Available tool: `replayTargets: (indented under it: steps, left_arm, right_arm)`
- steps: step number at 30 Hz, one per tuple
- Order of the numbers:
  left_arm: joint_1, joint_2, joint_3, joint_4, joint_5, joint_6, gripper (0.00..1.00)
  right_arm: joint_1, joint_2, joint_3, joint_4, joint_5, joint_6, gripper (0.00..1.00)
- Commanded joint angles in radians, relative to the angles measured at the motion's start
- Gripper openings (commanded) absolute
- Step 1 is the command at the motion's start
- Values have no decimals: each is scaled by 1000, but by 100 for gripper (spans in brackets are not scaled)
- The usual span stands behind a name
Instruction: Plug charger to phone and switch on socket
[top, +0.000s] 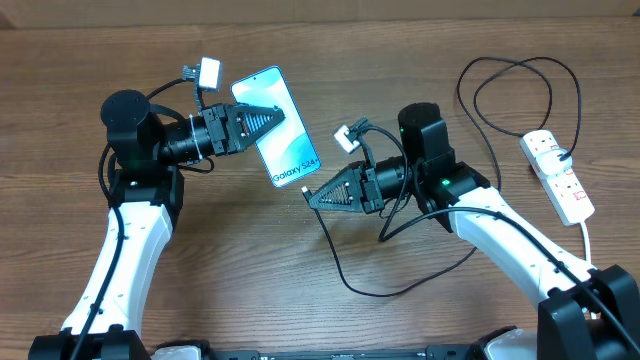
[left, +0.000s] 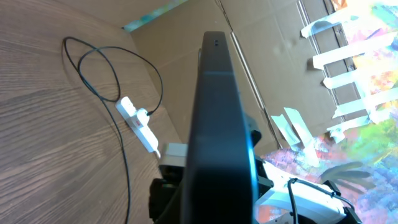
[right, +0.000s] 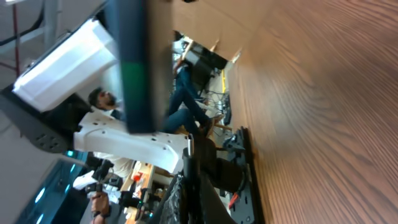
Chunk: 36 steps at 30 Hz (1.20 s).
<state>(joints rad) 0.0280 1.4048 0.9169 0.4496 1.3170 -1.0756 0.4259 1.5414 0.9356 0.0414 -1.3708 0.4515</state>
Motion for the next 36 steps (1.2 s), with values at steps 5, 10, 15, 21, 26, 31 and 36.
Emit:
replayTargets:
  steps: [5,10,15,21,26,31,36]
  left_arm:
    - [4,-8,21,11,18,-14,4]
    - [4,-8,21,11,18,-14,4]
    - [4,-8,21,11,18,-13,4]
    - [4,-8,21,11,18,-14,4]
    - [4,-8,21,11,19,-14,4]
    - [4,-8,21,11,19,-14,4]
    - [4,-8,21,11,23,-14,4]
  right_arm:
    - [-3,-8,19,56,-52,80,4]
    - [-3,-8,19,68,-52,80,4]
    - [-3,-7,19,128,-37,130,4]
    - [-3,-7,19,156,-29,132,4]
    - [-3,-7,19,156,7,132,4]
    - [-3,-7,19,167,9,132,4]
    - [-3,-7,19,168,28,133,4]
